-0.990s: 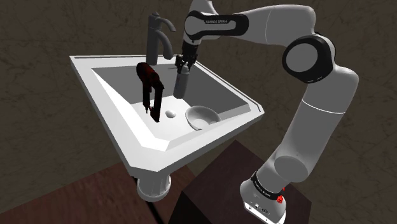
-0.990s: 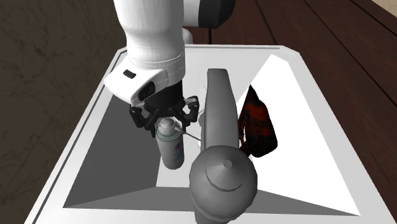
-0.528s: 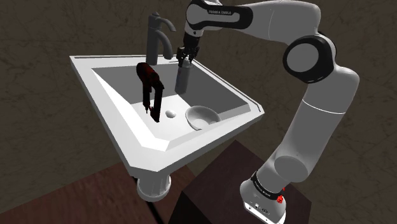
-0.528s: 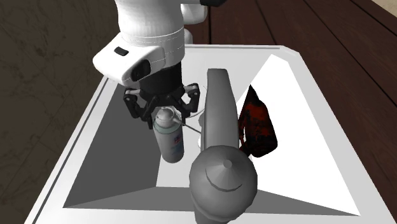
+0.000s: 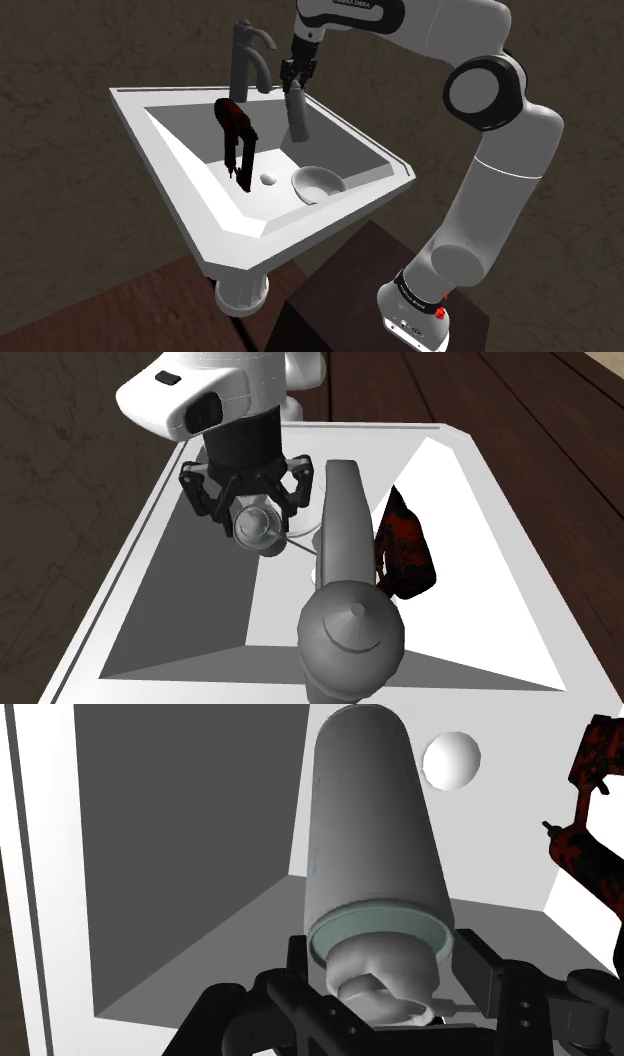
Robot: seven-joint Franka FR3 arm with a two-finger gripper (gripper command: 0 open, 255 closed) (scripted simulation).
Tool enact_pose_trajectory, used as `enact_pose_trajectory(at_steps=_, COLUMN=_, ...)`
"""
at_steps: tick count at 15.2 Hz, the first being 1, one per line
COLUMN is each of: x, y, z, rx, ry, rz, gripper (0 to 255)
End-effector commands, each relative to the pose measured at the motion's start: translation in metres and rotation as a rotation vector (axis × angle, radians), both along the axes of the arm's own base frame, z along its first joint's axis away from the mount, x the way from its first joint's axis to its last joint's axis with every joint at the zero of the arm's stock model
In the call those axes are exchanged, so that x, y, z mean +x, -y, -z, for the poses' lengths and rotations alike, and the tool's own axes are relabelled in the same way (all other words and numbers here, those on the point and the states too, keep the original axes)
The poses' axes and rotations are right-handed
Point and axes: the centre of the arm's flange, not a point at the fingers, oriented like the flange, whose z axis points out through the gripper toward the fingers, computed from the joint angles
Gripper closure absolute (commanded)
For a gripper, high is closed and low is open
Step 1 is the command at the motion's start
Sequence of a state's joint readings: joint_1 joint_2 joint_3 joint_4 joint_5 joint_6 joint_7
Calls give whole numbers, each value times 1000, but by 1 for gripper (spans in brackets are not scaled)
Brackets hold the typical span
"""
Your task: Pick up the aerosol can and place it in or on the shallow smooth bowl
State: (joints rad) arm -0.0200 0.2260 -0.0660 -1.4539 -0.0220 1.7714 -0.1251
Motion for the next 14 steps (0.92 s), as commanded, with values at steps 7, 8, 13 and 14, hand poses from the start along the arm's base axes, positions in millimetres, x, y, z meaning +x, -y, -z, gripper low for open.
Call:
enact_pose_trajectory(at_steps=7, x=-38, y=-4, z=-35, rx=0, ry=1, rz=0, gripper=255)
enact_pose_trajectory(at_steps=8, x=-51, y=-5, z=-38, rx=0, ry=1, rz=0, gripper=255)
enact_pose_trajectory(at_steps=13, x=-114, y=-11, z=-57, rx=0, ry=1, rz=0, gripper=255)
enact_pose_trajectory(at_steps=14, x=-126, y=-12, z=-60, rx=0, ry=1, rz=0, gripper=255)
